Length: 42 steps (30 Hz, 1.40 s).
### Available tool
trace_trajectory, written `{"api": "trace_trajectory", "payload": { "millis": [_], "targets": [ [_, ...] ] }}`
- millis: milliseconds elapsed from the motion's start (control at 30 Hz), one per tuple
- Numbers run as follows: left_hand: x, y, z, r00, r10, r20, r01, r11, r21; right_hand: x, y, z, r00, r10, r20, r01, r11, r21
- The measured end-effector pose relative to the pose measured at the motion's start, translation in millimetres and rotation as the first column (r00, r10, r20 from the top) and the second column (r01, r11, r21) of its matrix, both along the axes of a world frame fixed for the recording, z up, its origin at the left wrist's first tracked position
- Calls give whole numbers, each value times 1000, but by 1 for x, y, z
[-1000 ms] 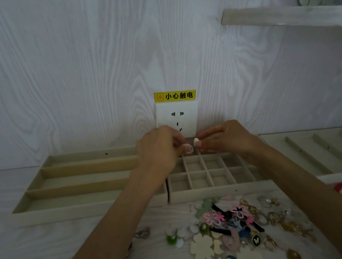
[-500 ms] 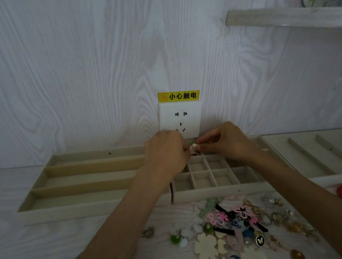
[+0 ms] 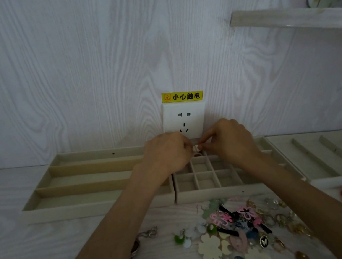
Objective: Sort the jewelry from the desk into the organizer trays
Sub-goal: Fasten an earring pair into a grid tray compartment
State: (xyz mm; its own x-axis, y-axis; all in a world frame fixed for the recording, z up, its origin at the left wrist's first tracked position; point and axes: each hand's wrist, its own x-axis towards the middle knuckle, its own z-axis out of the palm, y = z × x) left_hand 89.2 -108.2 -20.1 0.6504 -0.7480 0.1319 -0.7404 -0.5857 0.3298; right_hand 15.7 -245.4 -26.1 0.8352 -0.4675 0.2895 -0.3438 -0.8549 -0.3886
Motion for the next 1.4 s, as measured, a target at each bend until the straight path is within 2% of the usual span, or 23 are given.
{"api": "trace_trajectory", "payload": {
  "millis": [100,200,300,467,600,667,733,800,933,1067,1400],
  "targets": [
    [3,1,-2,1000,-18,-9,18,999,34,-10,-10,8,987,156,-27,-154,987,54],
    [4,1,-3,999,-36,-17,37,997,61,-22,-15,16,965,237,-114,-250,960,-123],
    [5,-1,-5,998,-55,-27,57,996,66,-26,-11,17,937,228,-265,-317,874,-368],
    [9,-4,-11,999,-51,-8,51,995,85,-18,4,15,923,144,-357,-298,855,-425],
    [7,-5,-13,998,-40,46,35,994,106,-13,7,15,922,128,-367,-263,900,-348],
    [4,-6,-12,993,-39,112,24,991,135,-10,3,15,926,160,-341,-237,952,-196],
    [-1,-6,-9,981,-56,185,25,986,165,-6,-1,14,954,165,-249,-173,985,-12],
    [-5,-6,-6,967,-70,246,24,983,183,-5,-4,13,981,110,-159,-99,992,75],
    [-8,-5,-6,947,-79,311,11,977,214,-5,-4,9,997,11,-78,-6,998,64],
    [-9,-5,-4,937,-82,339,2,974,228,-6,0,7,999,-1,-53,5,998,70],
    [0,-1,-1,981,-102,167,72,982,176,3,3,4,996,-32,-78,34,999,31]
  ]
}}
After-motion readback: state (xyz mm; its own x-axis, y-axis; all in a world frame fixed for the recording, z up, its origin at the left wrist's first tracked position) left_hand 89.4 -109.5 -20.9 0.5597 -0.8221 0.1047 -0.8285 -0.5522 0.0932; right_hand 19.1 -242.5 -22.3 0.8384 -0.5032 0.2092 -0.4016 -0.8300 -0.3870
